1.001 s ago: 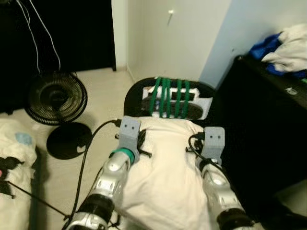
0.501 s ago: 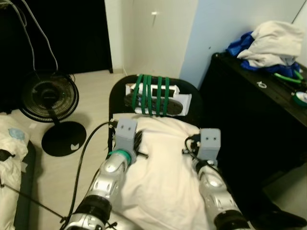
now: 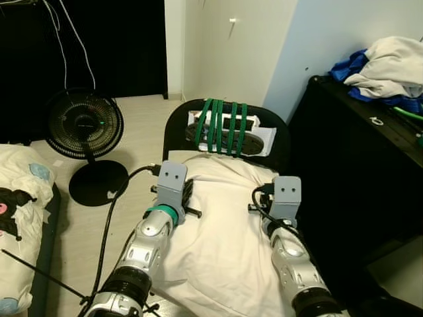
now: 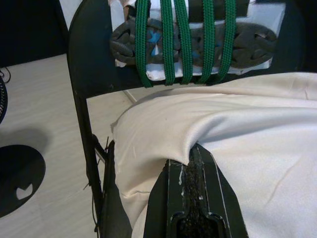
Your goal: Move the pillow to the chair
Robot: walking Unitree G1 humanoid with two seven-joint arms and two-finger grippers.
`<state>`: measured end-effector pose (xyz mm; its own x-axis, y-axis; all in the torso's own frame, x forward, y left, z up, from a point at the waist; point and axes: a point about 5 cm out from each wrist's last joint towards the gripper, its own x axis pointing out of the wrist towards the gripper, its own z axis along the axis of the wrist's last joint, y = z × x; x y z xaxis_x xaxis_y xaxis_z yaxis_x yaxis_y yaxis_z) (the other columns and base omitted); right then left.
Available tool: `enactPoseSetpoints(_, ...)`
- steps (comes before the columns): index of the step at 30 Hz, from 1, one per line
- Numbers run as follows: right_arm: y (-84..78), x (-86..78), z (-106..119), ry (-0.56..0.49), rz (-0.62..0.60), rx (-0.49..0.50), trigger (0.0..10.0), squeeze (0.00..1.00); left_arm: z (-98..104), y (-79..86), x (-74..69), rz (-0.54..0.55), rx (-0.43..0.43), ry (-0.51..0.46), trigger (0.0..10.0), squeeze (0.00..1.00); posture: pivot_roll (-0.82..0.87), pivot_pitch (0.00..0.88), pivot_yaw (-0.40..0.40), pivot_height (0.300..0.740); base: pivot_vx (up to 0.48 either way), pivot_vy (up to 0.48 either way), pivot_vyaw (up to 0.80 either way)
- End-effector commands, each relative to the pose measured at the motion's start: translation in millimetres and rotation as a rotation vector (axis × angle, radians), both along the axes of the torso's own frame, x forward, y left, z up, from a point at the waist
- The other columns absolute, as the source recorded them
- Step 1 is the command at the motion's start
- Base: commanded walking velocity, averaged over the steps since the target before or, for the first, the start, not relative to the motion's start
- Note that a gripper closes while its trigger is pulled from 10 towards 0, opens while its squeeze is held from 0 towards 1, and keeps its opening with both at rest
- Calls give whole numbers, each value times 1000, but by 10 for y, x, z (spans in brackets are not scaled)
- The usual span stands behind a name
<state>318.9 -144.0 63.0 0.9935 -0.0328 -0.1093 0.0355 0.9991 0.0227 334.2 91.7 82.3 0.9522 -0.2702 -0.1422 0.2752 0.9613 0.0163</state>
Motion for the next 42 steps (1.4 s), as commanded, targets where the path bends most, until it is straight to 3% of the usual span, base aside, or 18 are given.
enactPoseSetpoints(1,-36,29,75,-49,-22,18,10000,0,35,-10,17,2,16,-26,10000,0,-78,0,1,731,0,0,0)
enactPoseSetpoints(24,-51,26,78,-46,-25,1,10000,0,-16,-8,8,13,32,-5,10000,0,-84,0,-5,637,0,0,0)
enactPoseSetpoints(42,-62,29,79,-46,-31,4,10000,0,-2,2,32,20,37,-1,10000,0,-81,0,4,609,0,0,-23)
